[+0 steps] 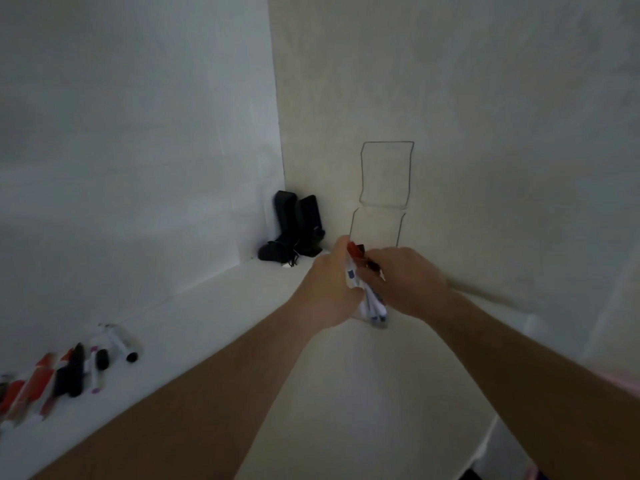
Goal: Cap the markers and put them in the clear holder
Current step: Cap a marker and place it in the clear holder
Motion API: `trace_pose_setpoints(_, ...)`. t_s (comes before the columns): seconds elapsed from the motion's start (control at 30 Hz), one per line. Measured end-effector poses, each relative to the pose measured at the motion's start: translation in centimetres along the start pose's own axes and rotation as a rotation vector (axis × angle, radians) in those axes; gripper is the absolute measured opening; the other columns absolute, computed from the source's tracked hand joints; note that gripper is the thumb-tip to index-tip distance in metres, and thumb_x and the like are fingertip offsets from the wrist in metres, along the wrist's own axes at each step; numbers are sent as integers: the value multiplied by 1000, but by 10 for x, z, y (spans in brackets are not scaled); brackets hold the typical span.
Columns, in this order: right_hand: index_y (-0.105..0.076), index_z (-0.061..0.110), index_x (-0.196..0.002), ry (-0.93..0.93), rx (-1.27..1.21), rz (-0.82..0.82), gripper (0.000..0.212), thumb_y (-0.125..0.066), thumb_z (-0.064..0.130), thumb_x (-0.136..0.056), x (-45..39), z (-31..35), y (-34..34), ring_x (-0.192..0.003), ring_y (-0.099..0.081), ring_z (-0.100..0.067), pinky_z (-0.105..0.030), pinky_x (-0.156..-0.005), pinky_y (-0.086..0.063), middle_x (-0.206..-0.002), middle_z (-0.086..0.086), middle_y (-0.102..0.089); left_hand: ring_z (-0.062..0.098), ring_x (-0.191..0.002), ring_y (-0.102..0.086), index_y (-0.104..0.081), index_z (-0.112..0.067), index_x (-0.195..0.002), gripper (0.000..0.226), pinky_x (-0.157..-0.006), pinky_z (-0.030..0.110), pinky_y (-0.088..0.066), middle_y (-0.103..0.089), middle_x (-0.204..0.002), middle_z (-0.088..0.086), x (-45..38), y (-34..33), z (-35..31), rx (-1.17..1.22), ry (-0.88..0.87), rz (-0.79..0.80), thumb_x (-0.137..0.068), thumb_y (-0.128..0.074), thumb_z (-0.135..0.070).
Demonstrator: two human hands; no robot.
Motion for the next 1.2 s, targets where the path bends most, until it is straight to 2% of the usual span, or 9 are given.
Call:
trace_pose_setpoints(0.17,-46,25,-139,37,3,-64,49,-60,40,-94,9,-7,-13,-99,-60,-25,-36,-86,-49,-120,-1,-61,17,-98,-62,-45,-25,-140,60,-87,32,-54,-63,-115,2,-21,-8,10,-73,-7,-10,-84,-65,-15)
trace_pose_setpoints(0.23,-47,22,-130,37,-82,-169,43,-63,36,-93,15,-5,-17,-95,-61,-23,-32,-78,-49,-123,-2,-58,12,-102,-61,-54,-30,-137,55,-84,21,-49,-63,-118,-7,-23,-12,9,10,-2,19,-88,-65,-9)
trace_pose_setpoints(0.37,-48,17,-124,32,-130,-245,40,-68,30,-92,19,-8,-23,-95,-62,-20,-24,-74,-42,-129,-3,-51,11,-115,-55,-49,-43,-142,59,-96,26,-48,-59,-132,-7,-24,-21,13,91,39,35,-92,-67,-19)
trace_pose_setpoints(0.57,-45,24,-142,-6,-176,-336,51,-64,40,-97,23,1,-16,-109,-62,-21,-34,-85,-57,-140,0,-50,10,-111,-58,-19,-45,-155,82,-93,19,-47,-48,-133,-9,-12,-4,27,109,17,-6,-93,-65,-17)
trace_pose_setpoints(0.67,-53,20,-136,46,-193,-467,42,-62,29,-96,24,27,-11,-105,-61,-21,-35,-81,-57,-133,-2,-53,7,-111,-56,-29,-48,-150,75,-87,14,-45,-49,-132,-13,15,26,58,10,-13,-62,-91,-68,-24)
trace_pose_setpoints(0.8,-49,28,-141,114,-366,-227,52,-64,25,-92,13,93,-37,-94,-50,-4,-21,-86,-40,-127,8,-53,2,-105,-59,-60,-40,-129,45,-91,22,-50,-58,-121,-16,75,81,134,-197,38,-186,-90,-68,-18)
trace_pose_setpoints(0.9,-46,41,-138,29,-663,100,51,-66,29,-92,-5,148,-77,-81,-56,-8,-27,-77,-50,-115,15,-53,14,-108,-62,-74,-34,-106,31,-101,32,-47,-67,-111,-13,120,123,188,-394,119,-244,-87,-69,-11)
trace_pose_setpoints(1.07,-44,38,-145,132,-657,381,54,-63,31,-95,-22,244,-131,-103,-56,-11,-28,-90,-49,-130,8,-52,22,-105,-63,-71,-44,-90,17,-97,42,-47,-75,-103,-12,171,194,244,-621,325,-371,-81,-62,-33)
trace_pose_setpoints(1.2,-38,33,-151,240,-537,447,60,-59,37,-95,-34,313,-161,-124,-49,-25,-38,-107,-42,-143,-3,-49,27,-119,-51,-70,-45,-107,29,-97,45,-38,-67,-122,-13,188,215,262,-736,453,-317,-79,-65,-50)
Point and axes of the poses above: each hand's wrist, its own x-axis away from the middle knuckle, its own y-axis out of the back of the hand, z = x × y, the point moved 2 cm from there along -x, towards the middle knuckle
